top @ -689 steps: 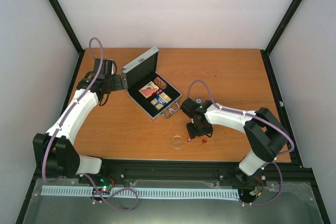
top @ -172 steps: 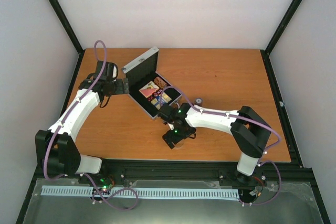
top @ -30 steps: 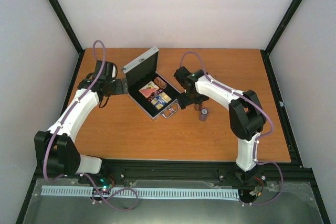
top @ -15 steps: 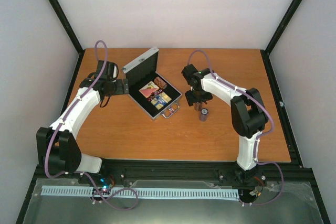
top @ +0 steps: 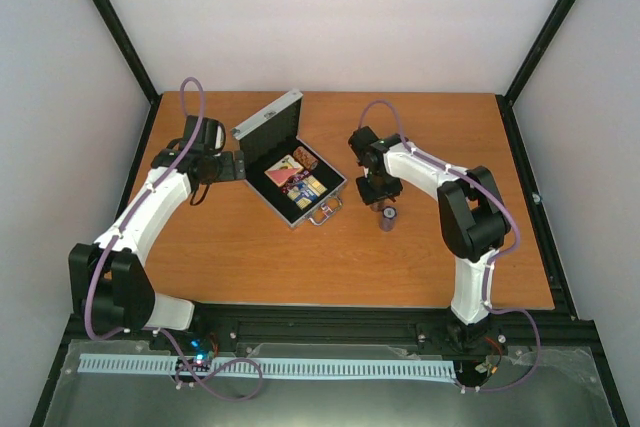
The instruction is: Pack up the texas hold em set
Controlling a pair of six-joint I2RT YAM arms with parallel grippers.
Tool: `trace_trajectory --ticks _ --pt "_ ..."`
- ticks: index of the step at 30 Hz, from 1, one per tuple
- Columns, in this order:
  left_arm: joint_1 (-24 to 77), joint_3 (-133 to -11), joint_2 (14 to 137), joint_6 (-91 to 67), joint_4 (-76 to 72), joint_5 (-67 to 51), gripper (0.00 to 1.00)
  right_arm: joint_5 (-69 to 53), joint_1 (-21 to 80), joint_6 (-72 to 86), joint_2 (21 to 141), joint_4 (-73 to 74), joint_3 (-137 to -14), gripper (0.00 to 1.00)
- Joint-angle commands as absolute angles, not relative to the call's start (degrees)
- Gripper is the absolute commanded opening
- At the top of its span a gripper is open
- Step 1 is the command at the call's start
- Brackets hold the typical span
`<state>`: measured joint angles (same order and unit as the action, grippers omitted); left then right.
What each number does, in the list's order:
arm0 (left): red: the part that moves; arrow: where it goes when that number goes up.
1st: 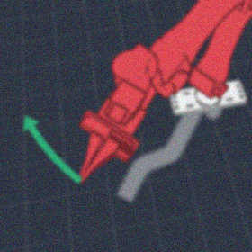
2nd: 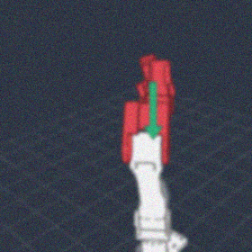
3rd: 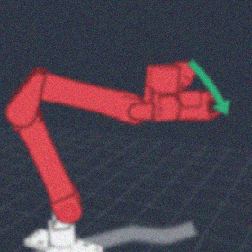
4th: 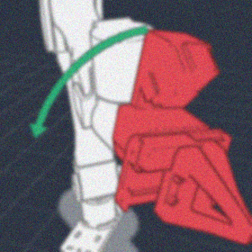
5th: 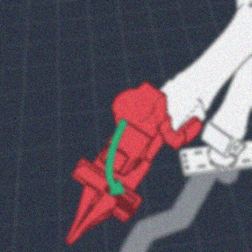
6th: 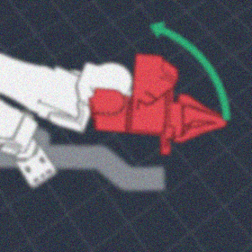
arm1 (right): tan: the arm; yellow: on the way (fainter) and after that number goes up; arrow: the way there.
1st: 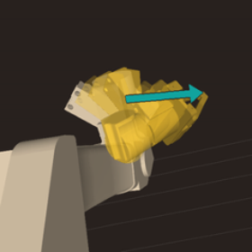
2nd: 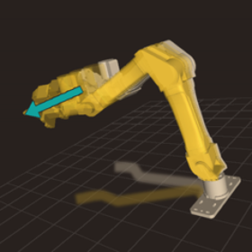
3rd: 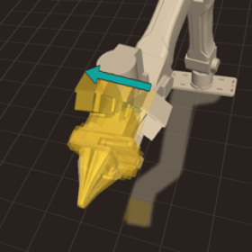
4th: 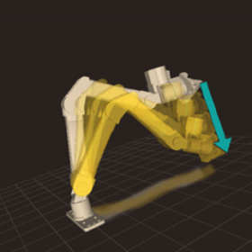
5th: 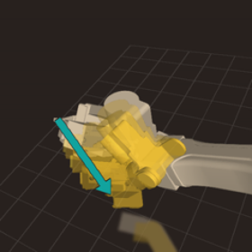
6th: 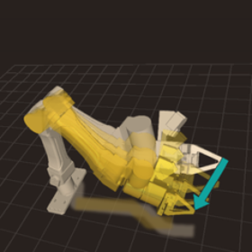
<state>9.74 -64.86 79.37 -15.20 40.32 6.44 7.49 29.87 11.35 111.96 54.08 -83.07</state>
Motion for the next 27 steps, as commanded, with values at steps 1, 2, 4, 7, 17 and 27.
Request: trace_trajectory --ticks 1,2,4,7,17,27 --pt "9.5 -64.7 77.4 -15.7 40.7 6.8 1.00 6.9 29.3 10.9 112.9 52.7 -82.2 0.33" --pt "9.5 -64.6 77.1 -15.7 40.8 6.8 1.00 7.0 29.3 11.0 112.7 52.7 -82.1 0.25" --pt "9.5 -64.4 76.4 -15.5 40.9 6.9 1.00 6.7 29.3 11.1 112.0 52.7 -82.1 0.15" --pt "9.5 -64.7 75.8 -15.2 41.4 7.1 1.00 5.5 29.3 11.2 110.1 53.1 -83.1 0.08" --pt "9.5 -64.9 73.1 -15.0 42.7 6.5 1.00 -11.4 29.8 18.7 98.1 45.9 -84.8 0.03" --pt "9.5 -64.8 70.3 -14.9 44.8 6.6 1.00 -15.3 41.0 26.6 106.1 25.8 -91.0 0.03"
